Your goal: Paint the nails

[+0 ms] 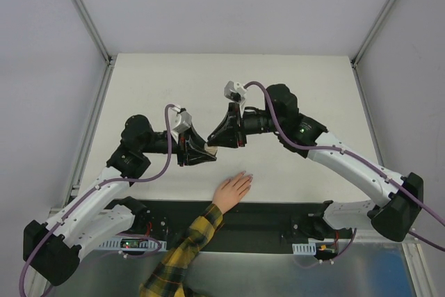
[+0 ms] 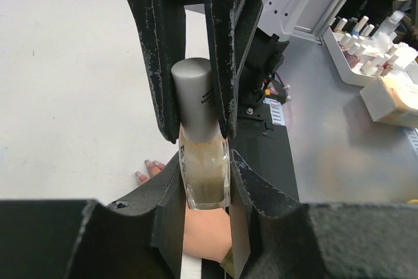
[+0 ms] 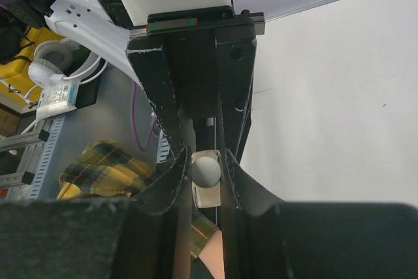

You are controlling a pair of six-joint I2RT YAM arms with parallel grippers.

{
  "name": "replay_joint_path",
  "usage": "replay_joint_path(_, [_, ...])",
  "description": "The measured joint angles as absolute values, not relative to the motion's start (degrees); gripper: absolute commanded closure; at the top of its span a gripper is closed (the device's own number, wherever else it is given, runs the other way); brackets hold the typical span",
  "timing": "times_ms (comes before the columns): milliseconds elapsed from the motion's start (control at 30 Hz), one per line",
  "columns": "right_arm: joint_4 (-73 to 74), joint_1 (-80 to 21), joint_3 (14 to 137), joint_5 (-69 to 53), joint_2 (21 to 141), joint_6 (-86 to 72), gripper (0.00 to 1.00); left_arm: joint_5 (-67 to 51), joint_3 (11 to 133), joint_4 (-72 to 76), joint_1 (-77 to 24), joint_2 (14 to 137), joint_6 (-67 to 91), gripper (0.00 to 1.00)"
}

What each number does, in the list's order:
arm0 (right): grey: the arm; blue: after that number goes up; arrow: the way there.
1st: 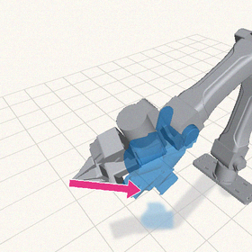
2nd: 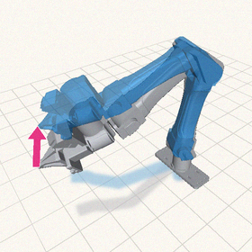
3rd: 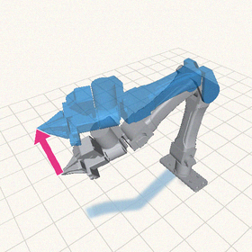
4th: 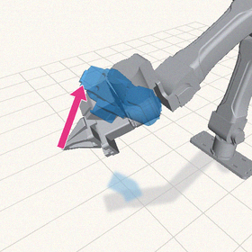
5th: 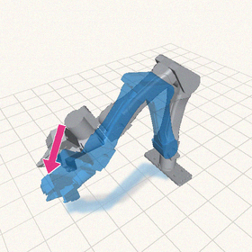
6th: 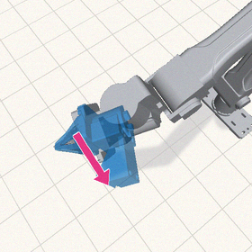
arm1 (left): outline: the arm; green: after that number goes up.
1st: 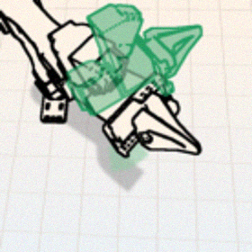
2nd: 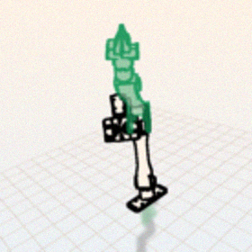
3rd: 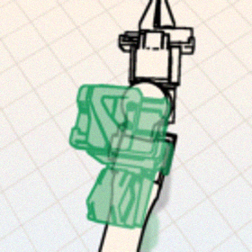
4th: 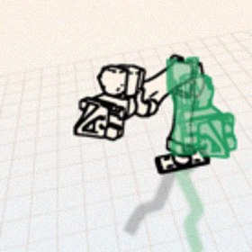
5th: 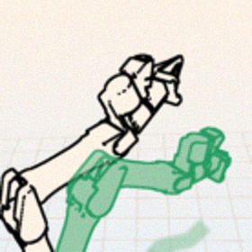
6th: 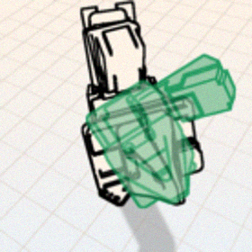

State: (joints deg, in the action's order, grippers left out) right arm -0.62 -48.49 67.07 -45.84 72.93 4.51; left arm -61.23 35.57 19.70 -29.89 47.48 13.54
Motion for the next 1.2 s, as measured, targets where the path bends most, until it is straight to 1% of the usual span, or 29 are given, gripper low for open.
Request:
replay_joint_path(33, [-0.9,-48.5,66.8,-45.8,72.9,4.4,0.76,-61.5,35.6,19.7,-29.9,47.6,13.6,1.00])
replay_joint_path(67, [-1.0,-48.5,66.7,-45.2,72.8,4.0,0.65,-61.6,35.6,19.6,-29.9,47.7,13.5,1.00])
replay_joint_path(133, [-0.5,-48.8,66.7,-42.3,72.4,2.7,0.50,-60.4,35.8,18.7,-29.9,47.7,12.4,1.00])
replay_joint_path(167, [0.3,-49.0,66.8,-39.4,72.2,1.7,0.40,-59.5,36.0,18.1,-29.9,47.6,11.3,1.00])
replay_joint_path(233, [2.4,-49.6,67.2,-32.0,71.5,-0.8,0.31,-56.2,36.6,16.3,-29.9,47.1,9.2,1.00])
replay_joint_path(267, [3.4,-50.2,67.4,-27.7,71.2,-1.8,0.22,-53.7,36.9,15.4,-29.9,46.8,7.9,1.00])
replay_joint_path(333, [4.8,-51.4,67.7,-19.8,70.4,-3.6,0.20,-50.4,37.3,14.0,-29.9,46.3,6.3,1.00])
replay_joint_path(433, [7.7,-55.4,70.2,-7.7,70.2,-5.1,0.20,-45.2,37.4,12.4,-29.9,45.5,4.3,1.00])
replay_joint_path(533, [11.6,-59.4,76.9,1.9,72.8,-6.5,0.28,-40.5,37.4,11.0,-29.9,44.6,3.2,1.00])
replay_joint_path(600, [14.0,-61.7,83.0,7.7,76.2,-7.9,0.37,-37.6,37.4,10.2,-29.9,44.1,2.7,1.00])
replay_joint_path(633, [14.8,-62.5,85.4,10.2,77.8,-8.6,0.44,-36.4,37.4,10.0,-29.9,44.0,2.5,1.00])
replay_joint_path(733, [17.5,-64.1,89.9,16.1,81.9,-10.6,0.52,-32.9,37.4,9.9,-30.0,43.6,2.3,1.00])
replay_joint_path(900, [21.1,-65.8,91.4,21.7,86.7,-13.3,0.55,-29.3,37.4,9.9,-30.0,43.4,2.2,1.00])
replay_joint_path(1000, [22.3,-66.3,91.4,22.7,88.2,-14.0,0.61,-28.0,37.4,9.8,-30.0,43.3,2.2,1.00])
replay_joint_path(1033, [22.3,-66.4,91.4,22.9,88.5,-14.4,0.70,-27.8,37.4,9.3,-30.0,43.3,2.2,1.00])
replay_joint_path(1100, [22.4,-66.6,91.4,23.4,88.6,-14.6,0.79,-27.8,37.4,8.6,-30.1,43.3,2.2,1.00])
replay_joint_path(1133, [22.3,-66.6,91.4,23.7,88.5,-14.6,0.91,-27.9,37.4,8.3,-30.1,43.2,2.2,1.00])
replay_joint_path(1167, [22.1,-66.6,91.4,23.7,88.4,-14.5,0.97,-28.0,37.4,8.3,-30.1,43.2,2.2,1.00])
replay_joint_path(1200, [21.7,-66.6,91.0,23.9,88.3,-14.2,0.99,-28.2,37.4,8.2,-30.1,43.2,2.1,1.00])
